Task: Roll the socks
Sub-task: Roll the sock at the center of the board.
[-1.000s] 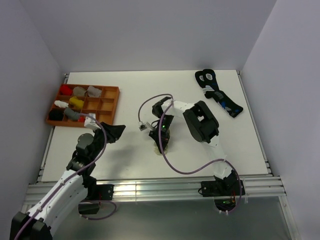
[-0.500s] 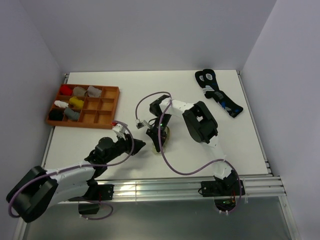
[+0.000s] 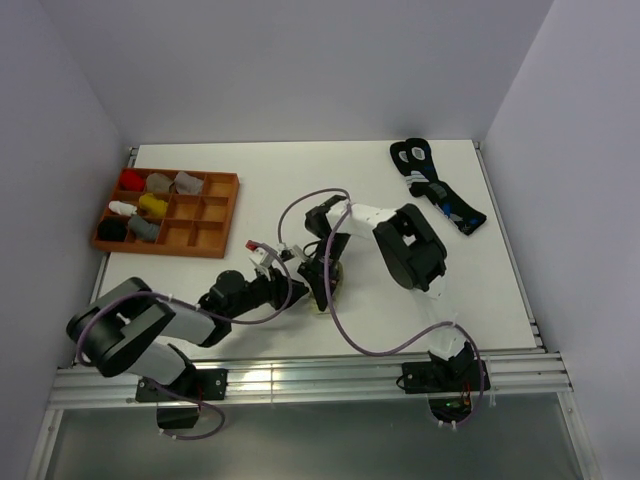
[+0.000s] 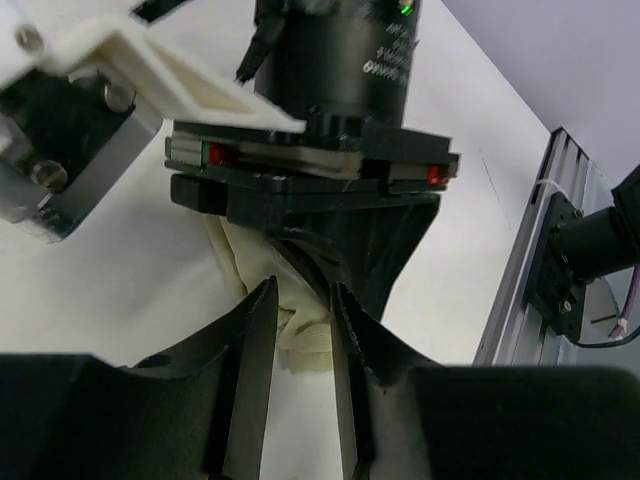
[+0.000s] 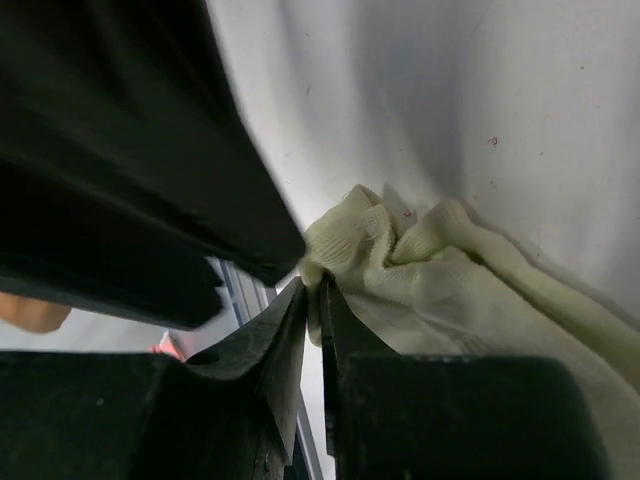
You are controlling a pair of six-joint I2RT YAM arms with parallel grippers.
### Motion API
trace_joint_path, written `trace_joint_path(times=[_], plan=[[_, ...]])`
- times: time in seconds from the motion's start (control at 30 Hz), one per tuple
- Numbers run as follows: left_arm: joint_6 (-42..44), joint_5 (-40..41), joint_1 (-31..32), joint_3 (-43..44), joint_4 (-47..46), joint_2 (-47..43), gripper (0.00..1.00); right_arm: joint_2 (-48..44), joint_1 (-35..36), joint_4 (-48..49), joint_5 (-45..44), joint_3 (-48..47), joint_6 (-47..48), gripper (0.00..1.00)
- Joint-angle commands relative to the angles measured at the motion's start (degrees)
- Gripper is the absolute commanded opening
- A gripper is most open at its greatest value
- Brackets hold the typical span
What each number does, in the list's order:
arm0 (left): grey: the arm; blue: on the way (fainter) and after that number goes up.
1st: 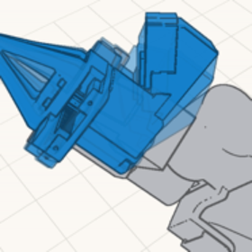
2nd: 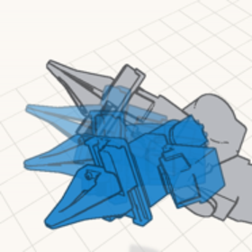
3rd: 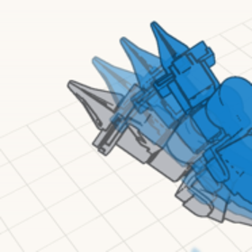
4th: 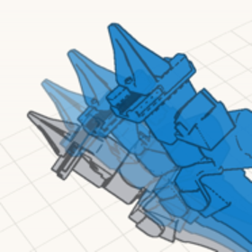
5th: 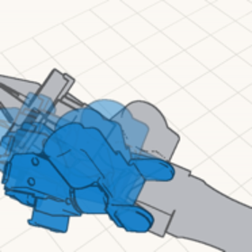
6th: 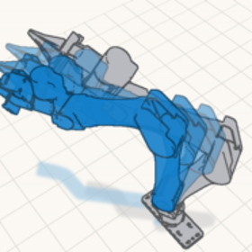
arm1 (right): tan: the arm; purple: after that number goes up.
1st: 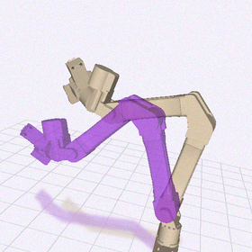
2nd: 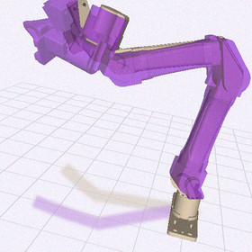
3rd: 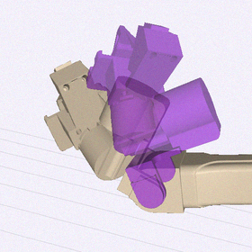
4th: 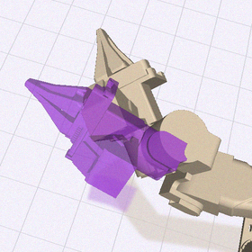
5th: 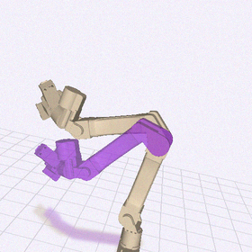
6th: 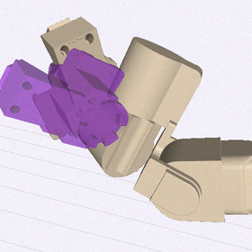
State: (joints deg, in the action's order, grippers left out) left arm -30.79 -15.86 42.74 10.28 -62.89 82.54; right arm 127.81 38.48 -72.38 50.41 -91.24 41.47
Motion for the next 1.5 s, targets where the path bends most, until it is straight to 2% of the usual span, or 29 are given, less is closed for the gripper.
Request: trace_joint_path(times=[0.0, 0.4, 0.63, 0.8, 1.0, 1.2, 1.47], plan=[[-0.2, -4.7, 0.2, 1.8, -12.2, 5.0, 0.33, -6.4, -0.3, 4.3, 0.0, 2.3, -3.2, 0.17], [-2.0, -11.2, 0.2, 3.5, -21.1, 13.2, 0.33, -9.1, -2.7, 11.3, -2.8, 6.9, -10.0, 0.15], [-2.5, -12.9, 0.2, 4.0, -25.0, 16.9, 0.39, -10.0, -3.4, 9.8, -2.9, 7.1, -8.7, 0.15], [-1.6, -13.0, 0.2, 5.4, -23.6, 16.2, 0.42, -9.9, -3.4, 8.2, -1.7, 7.2, -7.5, 0.15], [3.9, -11.8, 0.3, 8.6, -12.4, 12.2, 0.43, -10.4, -3.4, 6.7, -1.0, 7.0, -6.4, 0.15], [9.2, -13.9, 0.3, 11.5, -2.2, 10.1, 0.41, -11.6, -3.4, 5.2, -0.5, 6.5, -5.4, 0.15], [12.5, -20.4, 0.2, 14.2, 3.5, 10.5, 0.39, -12.9, -3.4, 4.7, 0.5, 6.4, -5.1, 0.15]])
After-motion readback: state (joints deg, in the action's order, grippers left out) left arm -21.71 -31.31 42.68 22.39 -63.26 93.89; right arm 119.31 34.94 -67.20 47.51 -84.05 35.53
